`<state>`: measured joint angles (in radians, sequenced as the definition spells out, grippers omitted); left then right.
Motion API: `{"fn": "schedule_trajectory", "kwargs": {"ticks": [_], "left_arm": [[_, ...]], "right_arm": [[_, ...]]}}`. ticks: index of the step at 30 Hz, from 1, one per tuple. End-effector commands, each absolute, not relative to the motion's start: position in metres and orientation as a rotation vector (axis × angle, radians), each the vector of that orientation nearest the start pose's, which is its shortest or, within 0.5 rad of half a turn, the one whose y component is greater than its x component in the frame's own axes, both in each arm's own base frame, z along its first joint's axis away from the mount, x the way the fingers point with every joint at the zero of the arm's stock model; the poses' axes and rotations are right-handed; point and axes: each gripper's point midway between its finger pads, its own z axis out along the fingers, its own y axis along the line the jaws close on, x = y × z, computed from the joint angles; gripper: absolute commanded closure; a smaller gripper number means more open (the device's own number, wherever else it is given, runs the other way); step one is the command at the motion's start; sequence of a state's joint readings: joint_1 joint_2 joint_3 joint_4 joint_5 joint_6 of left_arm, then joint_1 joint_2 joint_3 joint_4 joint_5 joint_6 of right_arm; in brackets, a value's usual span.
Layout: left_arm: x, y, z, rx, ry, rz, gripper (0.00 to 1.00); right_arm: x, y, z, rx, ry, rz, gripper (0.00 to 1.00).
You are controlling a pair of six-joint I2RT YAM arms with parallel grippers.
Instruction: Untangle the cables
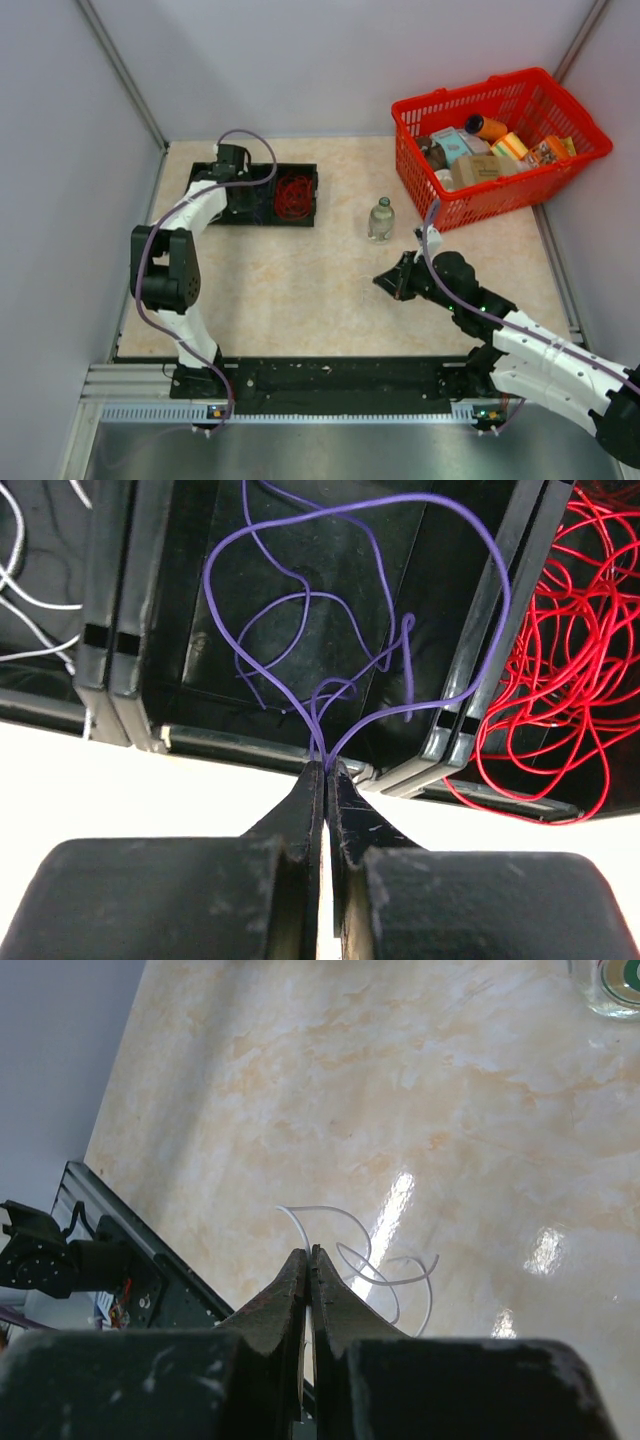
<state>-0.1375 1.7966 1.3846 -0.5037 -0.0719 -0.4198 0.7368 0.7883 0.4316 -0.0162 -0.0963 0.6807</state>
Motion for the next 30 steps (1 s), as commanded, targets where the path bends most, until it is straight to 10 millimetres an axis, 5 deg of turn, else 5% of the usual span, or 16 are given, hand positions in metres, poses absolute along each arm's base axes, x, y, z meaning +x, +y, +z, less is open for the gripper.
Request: {"fn": "schedule_trajectory", "kwargs": {"ticks": [1,16,25,30], "left_arm": [[0.462,-0.077,0.114,-0.334,2.457,-0.208,1.00],[0.521,-0.054,0.125,-0.336,2.485,-0.209,1.00],[0.529,-0.047,0.091,-0.343,2.541,-0.162,1.00],[0.525,-0.033,0.101,-0.407,2.522,-0.067,0.94]], "right_arm": [[0.196,0.236,0.157,-0.141,2.051,1.010,1.00],[0.197,0.235,0.155,-0.138,2.053,0.998,1.00],[0.197,0.235,0.153,-0.140,2.060,0.990,1.00],[0.199,0.236,0.151,-0.137,2.067,0.987,1.00]]}}
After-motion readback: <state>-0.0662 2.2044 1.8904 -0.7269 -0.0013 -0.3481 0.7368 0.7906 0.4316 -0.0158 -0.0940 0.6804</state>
